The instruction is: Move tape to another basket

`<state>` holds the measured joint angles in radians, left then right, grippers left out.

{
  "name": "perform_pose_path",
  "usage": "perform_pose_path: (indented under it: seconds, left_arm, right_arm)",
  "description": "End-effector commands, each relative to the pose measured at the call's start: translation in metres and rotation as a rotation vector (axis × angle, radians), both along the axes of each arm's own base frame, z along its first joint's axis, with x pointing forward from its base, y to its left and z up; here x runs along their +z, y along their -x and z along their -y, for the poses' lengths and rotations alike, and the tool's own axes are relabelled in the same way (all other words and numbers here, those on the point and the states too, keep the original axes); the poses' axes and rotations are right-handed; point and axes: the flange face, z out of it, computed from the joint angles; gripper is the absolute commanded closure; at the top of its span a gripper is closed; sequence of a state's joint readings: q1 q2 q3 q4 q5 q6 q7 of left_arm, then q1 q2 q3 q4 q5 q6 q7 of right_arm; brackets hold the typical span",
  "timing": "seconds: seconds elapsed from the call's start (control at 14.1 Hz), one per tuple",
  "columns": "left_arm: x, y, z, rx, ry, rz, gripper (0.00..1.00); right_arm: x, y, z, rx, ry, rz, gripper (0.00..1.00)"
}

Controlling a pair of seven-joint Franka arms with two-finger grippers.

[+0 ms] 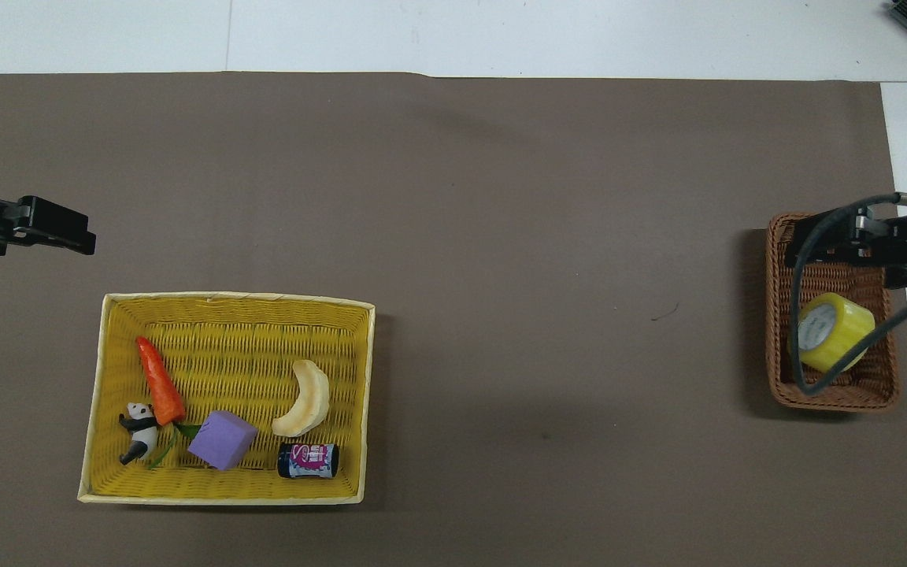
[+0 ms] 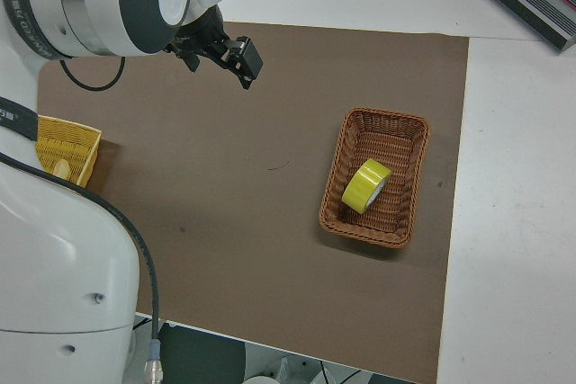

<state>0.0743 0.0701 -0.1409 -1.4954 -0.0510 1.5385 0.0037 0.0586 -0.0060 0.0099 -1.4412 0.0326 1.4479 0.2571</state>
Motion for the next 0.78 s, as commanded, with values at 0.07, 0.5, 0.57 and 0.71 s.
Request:
perform_pose_path:
  seconds: [0.07,0.5,0.57,0.71]
  left_arm:
    - [0.001,0.006,-0.005,-0.003,-0.019,0.009,0.0]
    - [0.001,0.006,-0.005,-0.003,-0.019,0.009,0.0]
    - [0.001,0.006,-0.005,-0.003,-0.019,0.009,0.0]
    - [0.001,0.006,-0.005,-0.003,-0.019,0.009,0.0]
  right_arm:
    - [0.001,0.001,0.008,0.081,-0.014,-0.011,0.0]
    - [-0.011,0.016,0.01,0.126,-0.001,-0.013,0.0]
    - [-0.012,0.016,0.01,0.148,0.001,-0.013,0.0]
    - [-0.011,0.016,0.011,0.148,0.002,-0.01,0.0]
